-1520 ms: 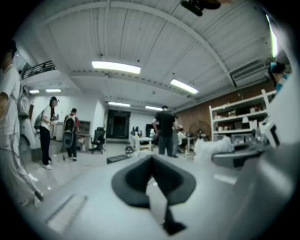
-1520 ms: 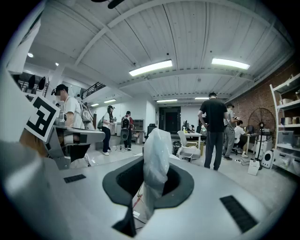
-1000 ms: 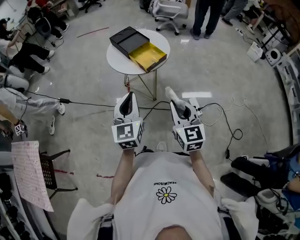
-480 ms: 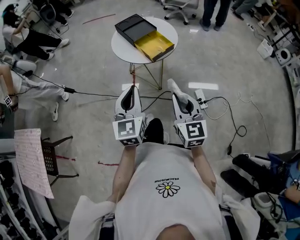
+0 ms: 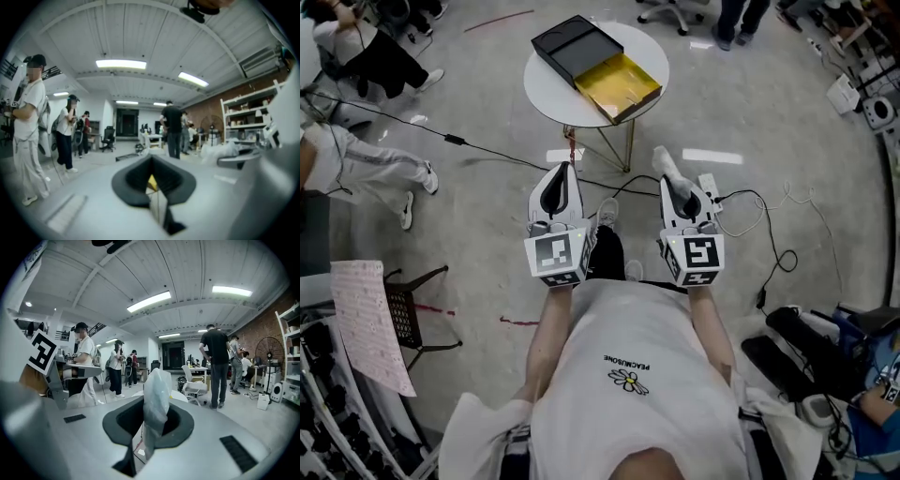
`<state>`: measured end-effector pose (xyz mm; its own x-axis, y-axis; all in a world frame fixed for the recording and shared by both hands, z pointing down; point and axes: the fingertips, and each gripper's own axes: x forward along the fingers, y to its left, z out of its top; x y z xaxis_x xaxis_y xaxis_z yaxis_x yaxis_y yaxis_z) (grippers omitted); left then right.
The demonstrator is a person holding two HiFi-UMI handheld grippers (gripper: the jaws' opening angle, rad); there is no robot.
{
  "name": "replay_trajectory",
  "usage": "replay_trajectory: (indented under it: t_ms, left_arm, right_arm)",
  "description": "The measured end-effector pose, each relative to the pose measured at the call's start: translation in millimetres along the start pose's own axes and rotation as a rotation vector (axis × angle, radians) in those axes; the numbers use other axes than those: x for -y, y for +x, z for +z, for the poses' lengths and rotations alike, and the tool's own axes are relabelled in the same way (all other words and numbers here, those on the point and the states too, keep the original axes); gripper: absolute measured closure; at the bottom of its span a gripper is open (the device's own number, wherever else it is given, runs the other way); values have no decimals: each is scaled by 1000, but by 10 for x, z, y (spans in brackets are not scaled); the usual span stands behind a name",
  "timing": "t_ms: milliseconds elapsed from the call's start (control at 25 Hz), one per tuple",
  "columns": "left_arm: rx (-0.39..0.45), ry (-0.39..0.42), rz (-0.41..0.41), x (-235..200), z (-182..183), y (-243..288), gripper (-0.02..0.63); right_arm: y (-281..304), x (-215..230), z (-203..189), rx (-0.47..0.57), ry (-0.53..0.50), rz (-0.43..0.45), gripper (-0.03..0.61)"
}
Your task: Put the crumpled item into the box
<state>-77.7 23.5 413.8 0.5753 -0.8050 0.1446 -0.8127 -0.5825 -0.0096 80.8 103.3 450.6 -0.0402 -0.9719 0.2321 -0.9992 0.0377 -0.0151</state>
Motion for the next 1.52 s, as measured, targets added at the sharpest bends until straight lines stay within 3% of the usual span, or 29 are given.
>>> replay_trajectory:
  t_ms: [760,1080,1520]
  left_arm:
    - [54,-25,-101,-731,509,1865,614]
    - [33,-42,-103,-823,435,2125,614]
    - [11,4,-18,-800,443,2185,614]
  right_arm:
    - [1627,277,645,2,-48,-74,535]
    - [1789,361,656,-31,-62,-90,535]
    - [2054,473,739,9,-65,9,535]
